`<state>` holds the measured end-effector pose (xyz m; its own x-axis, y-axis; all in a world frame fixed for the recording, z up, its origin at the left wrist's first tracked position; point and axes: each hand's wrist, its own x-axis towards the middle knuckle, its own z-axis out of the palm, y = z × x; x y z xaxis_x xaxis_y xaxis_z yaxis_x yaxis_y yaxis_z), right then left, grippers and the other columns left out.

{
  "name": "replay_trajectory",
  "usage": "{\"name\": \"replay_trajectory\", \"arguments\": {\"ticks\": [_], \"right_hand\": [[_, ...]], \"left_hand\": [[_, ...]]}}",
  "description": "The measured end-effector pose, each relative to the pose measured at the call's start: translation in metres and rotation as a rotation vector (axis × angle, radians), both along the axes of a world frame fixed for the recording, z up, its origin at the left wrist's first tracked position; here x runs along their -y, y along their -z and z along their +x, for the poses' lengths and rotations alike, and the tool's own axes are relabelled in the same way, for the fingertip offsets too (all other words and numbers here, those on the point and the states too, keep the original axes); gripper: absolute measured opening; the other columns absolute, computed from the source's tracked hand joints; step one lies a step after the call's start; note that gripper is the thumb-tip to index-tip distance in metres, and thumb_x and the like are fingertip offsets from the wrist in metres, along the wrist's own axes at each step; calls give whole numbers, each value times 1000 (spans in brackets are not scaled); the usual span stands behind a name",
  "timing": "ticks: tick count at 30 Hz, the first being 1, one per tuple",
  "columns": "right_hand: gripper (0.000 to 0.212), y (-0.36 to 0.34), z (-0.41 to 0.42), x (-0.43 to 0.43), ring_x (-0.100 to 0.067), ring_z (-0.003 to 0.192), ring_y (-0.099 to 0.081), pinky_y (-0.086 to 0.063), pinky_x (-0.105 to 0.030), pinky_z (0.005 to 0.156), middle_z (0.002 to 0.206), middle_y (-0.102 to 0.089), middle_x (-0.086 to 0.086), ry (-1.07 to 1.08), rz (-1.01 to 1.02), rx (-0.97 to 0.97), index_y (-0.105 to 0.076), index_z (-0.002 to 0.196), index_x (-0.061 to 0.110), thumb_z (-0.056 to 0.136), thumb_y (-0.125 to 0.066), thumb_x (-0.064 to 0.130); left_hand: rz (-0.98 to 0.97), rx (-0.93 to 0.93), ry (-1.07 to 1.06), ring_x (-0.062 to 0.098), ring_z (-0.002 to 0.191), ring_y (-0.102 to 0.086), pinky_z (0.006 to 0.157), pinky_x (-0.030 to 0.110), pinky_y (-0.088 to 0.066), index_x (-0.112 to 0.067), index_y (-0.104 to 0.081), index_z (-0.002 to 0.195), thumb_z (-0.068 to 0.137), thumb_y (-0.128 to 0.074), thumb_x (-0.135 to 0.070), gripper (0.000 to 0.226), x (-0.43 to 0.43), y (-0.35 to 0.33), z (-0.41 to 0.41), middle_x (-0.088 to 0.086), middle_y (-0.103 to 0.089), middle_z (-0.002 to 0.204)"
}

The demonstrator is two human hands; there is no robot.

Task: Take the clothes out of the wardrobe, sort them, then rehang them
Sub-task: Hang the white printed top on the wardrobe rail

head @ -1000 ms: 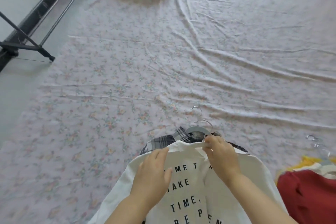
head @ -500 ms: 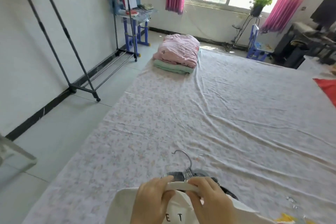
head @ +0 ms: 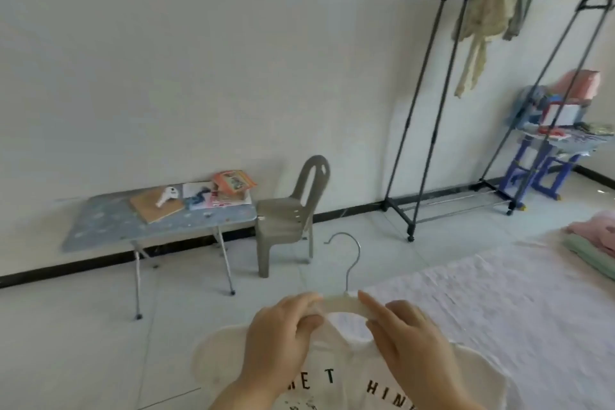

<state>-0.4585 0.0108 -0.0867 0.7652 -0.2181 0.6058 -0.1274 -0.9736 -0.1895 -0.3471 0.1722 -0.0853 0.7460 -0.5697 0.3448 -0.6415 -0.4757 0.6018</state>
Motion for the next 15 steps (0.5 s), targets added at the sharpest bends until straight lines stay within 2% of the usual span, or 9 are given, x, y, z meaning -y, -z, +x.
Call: {"name": "replay_trajectory", "arguments": {"ticks": [3,6,8,12,15], "right_hand": [[41,-18,69,-53,-9,53,-55,-40,-19,35,69,-56,9,-187,-25,-14,-48,117,39,76,-52,38],[39,-36,136,-120,-7,51,-54,-38,-20,33,69,-56,10,-369,-99,7,-48,117,37,78,-49,39],[41,-46,180,-170,-8,51,-55,-37,-20,32,70,-57,9,-489,-106,32,-52,116,34,75,-58,34],[40,-59,263,-278,-10,51,-54,-33,-20,30,71,-56,8,-681,-100,84,-56,115,32,75,-60,28],[38,-68,316,-357,-10,46,-50,-26,-19,31,70,-56,7,-792,-121,121,-53,115,32,78,-57,27]], "left_hand": [[-12,28,-147,8,103,-59,83,15,-35,-29,-57,124,90,-55,-33,34,-74,-19,38,-14,-62,115],[-8,43,-307,14,80,-66,70,16,-40,-21,-66,112,81,-69,-21,31,-155,-29,75,-6,-70,95],[-20,44,-424,13,72,-66,64,11,-38,-20,-68,108,77,-73,-17,31,-209,-36,97,-6,-71,86],[-63,107,-635,9,87,-62,69,-1,-31,-22,-62,119,87,-62,-21,31,-315,-46,143,-7,-67,97],[-69,155,-745,4,98,-57,83,6,-37,-28,-53,127,93,-52,-27,34,-393,-47,176,-10,-61,110]]}}
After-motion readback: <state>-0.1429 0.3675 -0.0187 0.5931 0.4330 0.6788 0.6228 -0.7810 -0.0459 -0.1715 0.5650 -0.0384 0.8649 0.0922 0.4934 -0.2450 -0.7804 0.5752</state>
